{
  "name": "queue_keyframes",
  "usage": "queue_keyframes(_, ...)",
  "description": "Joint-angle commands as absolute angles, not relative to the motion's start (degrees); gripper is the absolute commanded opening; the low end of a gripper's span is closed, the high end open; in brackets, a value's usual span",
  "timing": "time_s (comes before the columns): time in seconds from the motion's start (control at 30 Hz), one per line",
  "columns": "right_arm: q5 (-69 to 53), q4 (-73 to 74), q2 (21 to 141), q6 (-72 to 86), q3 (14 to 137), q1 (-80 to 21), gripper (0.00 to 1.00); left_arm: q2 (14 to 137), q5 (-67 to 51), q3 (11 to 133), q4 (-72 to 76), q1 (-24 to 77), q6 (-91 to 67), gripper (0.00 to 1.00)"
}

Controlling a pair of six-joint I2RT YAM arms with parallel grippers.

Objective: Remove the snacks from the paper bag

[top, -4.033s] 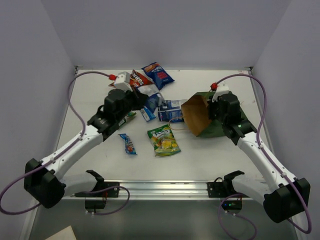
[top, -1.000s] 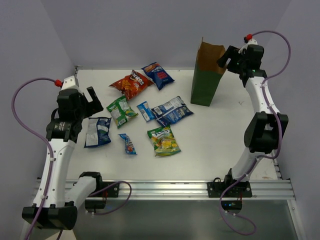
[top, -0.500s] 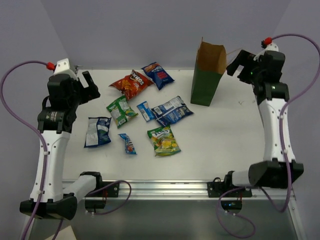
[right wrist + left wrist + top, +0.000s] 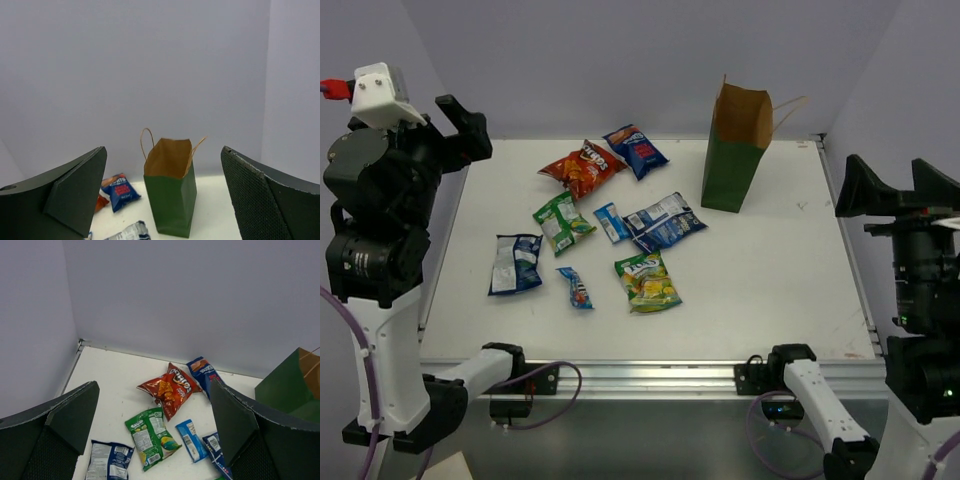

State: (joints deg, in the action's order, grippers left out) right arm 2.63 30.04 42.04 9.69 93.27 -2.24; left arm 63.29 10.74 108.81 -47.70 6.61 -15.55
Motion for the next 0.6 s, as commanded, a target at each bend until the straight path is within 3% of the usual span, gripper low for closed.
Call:
queue_keyframes(0.0, 7.4, 24.2, 38.9, 4.3, 91.5, -4.3, 0.99, 62.4, 13.0, 113.2, -49.4, 8.6, -12.5, 1.00)
queue_keyframes(0.3, 8.2, 17.5, 34.3, 1.7, 89.8, -5.4, 0.99, 60.6, 17.3, 120.1, -50.7, 10.9, -12.0, 1.00)
queue_keyframes(0.57, 8.9, 16.5, 35.9, 0.4, 91.4, -7.3, 0.99, 57.8, 23.0, 118.8, -49.8, 12.7, -11.4, 1.00)
